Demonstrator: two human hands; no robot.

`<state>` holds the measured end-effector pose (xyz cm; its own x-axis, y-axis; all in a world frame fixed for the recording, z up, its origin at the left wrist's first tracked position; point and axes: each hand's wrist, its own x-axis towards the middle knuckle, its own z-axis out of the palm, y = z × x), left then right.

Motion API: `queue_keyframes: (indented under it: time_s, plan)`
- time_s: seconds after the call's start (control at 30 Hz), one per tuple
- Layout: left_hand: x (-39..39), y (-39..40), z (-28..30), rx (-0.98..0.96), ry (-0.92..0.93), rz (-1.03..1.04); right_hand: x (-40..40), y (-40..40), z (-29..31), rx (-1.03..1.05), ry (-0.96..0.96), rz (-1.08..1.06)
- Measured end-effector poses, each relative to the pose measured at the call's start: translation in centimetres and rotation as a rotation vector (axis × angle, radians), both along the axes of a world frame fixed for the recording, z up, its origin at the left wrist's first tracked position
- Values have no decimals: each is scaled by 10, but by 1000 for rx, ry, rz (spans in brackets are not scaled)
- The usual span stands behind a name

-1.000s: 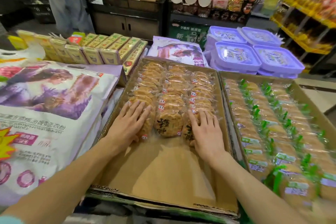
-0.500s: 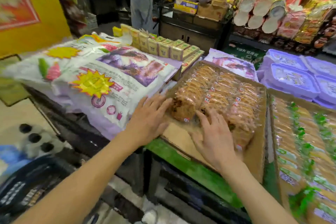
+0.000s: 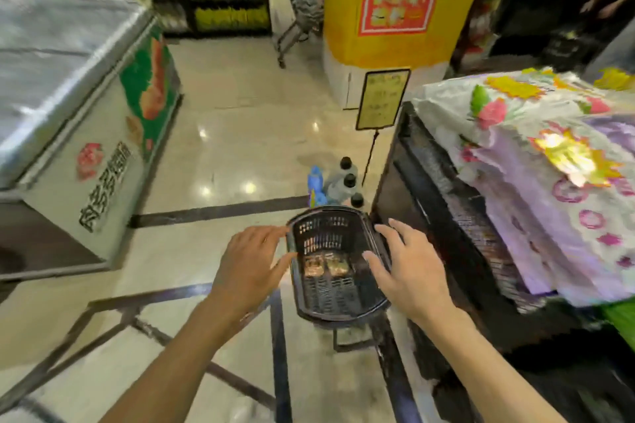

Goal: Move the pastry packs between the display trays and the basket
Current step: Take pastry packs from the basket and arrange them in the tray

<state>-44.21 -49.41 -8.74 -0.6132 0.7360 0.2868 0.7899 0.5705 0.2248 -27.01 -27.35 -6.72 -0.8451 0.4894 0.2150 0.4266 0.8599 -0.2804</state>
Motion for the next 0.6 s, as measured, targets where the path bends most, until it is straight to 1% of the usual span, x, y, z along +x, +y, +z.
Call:
queue_keyframes:
  time_s: [0.07, 0.13, 0.2, 0.27, 0.33, 0.4, 0.53, 0.6]
  plan:
    - [-47, -52, -20, -7, -36, 45, -55, -35, -20, -21, -35, 31]
    - [-86, -84, -33, 6, -85, 79, -90, -56, -36, -71, -107, 27]
    - [-123, -107, -45, -28, -167, 88, -122, -72, -55, -117, -159, -3]
    - [-155, -111, -53, -90, -184, 31, -145, -82, -64, -159, -196, -51]
    - [-184, -100, -56, -138, -212, -78, -163, -86, -69, -206, -238, -111]
    - [-212, -73, -63, -150, -201, -184, -176, -85, -74, -240, -271, -170]
    - [-255, 16, -83, -224, -224, -432, -198, -56, -95, -255, -279, -302]
    - [-274, 63, -98, -295, -251, -569, -209, -37, -114, -290, -279, -400]
